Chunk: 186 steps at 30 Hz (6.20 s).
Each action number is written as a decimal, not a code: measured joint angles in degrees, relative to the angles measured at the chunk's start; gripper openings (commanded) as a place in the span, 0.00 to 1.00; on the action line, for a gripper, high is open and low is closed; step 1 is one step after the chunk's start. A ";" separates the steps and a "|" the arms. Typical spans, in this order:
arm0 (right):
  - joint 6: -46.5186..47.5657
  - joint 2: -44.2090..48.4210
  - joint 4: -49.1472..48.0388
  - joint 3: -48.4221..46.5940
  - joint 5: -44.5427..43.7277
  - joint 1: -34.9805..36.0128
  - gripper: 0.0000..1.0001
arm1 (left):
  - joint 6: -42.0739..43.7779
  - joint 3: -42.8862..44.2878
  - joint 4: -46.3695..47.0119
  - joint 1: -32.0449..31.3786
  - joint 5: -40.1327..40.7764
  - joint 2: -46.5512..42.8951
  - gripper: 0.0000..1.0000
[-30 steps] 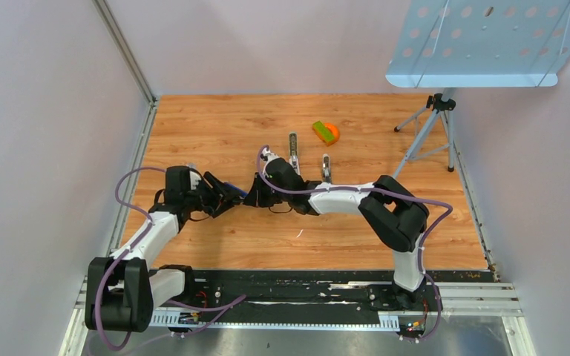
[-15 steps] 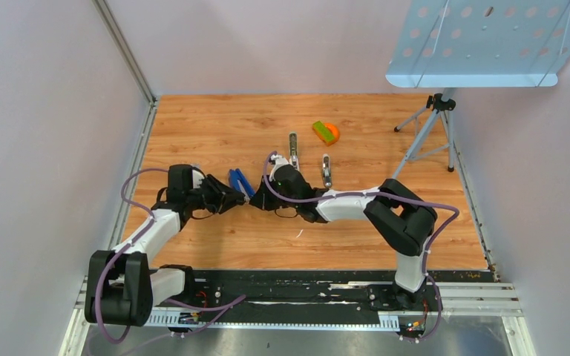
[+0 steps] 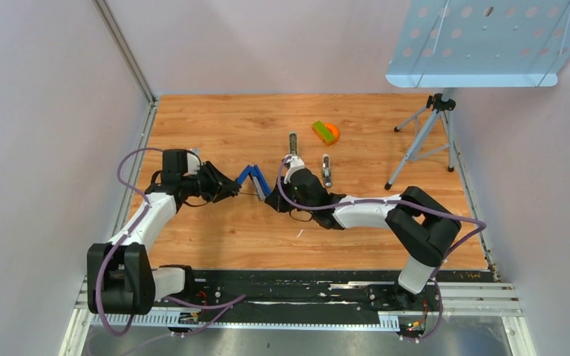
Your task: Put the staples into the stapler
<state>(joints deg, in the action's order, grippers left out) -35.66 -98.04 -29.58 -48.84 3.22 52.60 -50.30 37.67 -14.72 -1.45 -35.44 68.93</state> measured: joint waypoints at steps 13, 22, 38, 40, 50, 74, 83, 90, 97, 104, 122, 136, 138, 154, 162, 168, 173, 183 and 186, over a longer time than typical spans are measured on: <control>3.80 2.12 0.48 4.26 6.16 0.31 0.00 | 4.50 6.99 -2.67 5.42 8.44 8.68 0.00; 4.68 2.21 -5.99 6.36 10.80 0.61 0.00 | 4.74 8.83 4.90 5.75 8.07 17.35 0.03; 6.45 3.50 -5.20 10.27 20.48 5.01 0.00 | 5.51 11.85 8.50 6.25 19.15 27.06 0.06; 6.86 3.56 -4.26 10.29 19.78 5.01 0.08 | 6.23 12.44 8.13 6.16 19.58 27.06 0.00; 21.42 5.09 7.21 -2.49 7.26 5.01 0.77 | 6.58 12.72 2.73 4.61 21.42 21.70 0.00; 56.22 -17.51 0.94 -21.86 -5.03 11.89 0.42 | 1.92 10.21 -5.25 0.39 18.12 13.84 0.00; 58.05 -16.81 -8.37 -15.96 -11.56 13.07 0.00 | 1.92 11.93 -7.82 0.68 19.06 13.79 0.00; 57.81 -7.82 -13.18 -6.84 -9.05 14.21 0.00 | 2.51 15.23 -8.85 2.19 17.99 16.55 0.00; 55.58 -1.55 -17.16 1.22 -9.09 14.08 0.00 | 4.17 15.28 -7.23 4.76 19.19 21.20 0.00; 54.58 4.48 -20.83 5.11 -10.25 13.60 0.00 | 4.87 13.77 -5.11 6.69 18.97 23.43 0.07; 68.91 16.68 -15.21 8.39 -1.14 8.85 0.00 | 8.37 19.23 -9.38 -0.81 8.74 3.04 0.69; 87.62 15.82 -14.91 8.92 -5.31 8.87 0.00 | 3.13 15.89 -11.34 -11.34 5.92 -9.29 0.70; 88.19 15.41 -14.99 8.85 -5.68 8.87 0.00 | 1.57 13.77 -10.54 -12.24 5.86 -9.38 0.66; 89.29 13.07 -15.06 8.28 -6.27 9.64 0.00 | -10.03 6.62 1.09 -14.82 5.05 -9.29 0.10; 88.52 14.47 -15.56 10.51 -5.07 10.19 0.00 | -8.13 9.53 0.00 -12.48 4.24 -3.89 0.09; 87.14 15.72 -16.31 12.07 -3.54 11.54 0.00 | -6.80 10.84 -1.07 -11.04 4.85 -1.88 0.09; 86.27 15.72 -17.40 12.09 -3.34 12.17 0.00 | -5.44 12.50 -1.79 -10.84 6.16 -0.57 0.13; 83.62 15.78 -18.21 12.09 -1.77 14.10 0.00 | -3.72 12.48 0.98 -10.60 9.22 3.63 0.24; 82.18 15.76 -18.47 12.09 -1.29 14.23 0.00 | -4.24 10.27 4.37 -10.60 9.33 3.85 0.30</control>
<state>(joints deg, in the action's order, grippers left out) 46.52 -82.28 -48.05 -36.75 1.93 66.83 -54.54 47.94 -10.35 -12.05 -26.11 72.77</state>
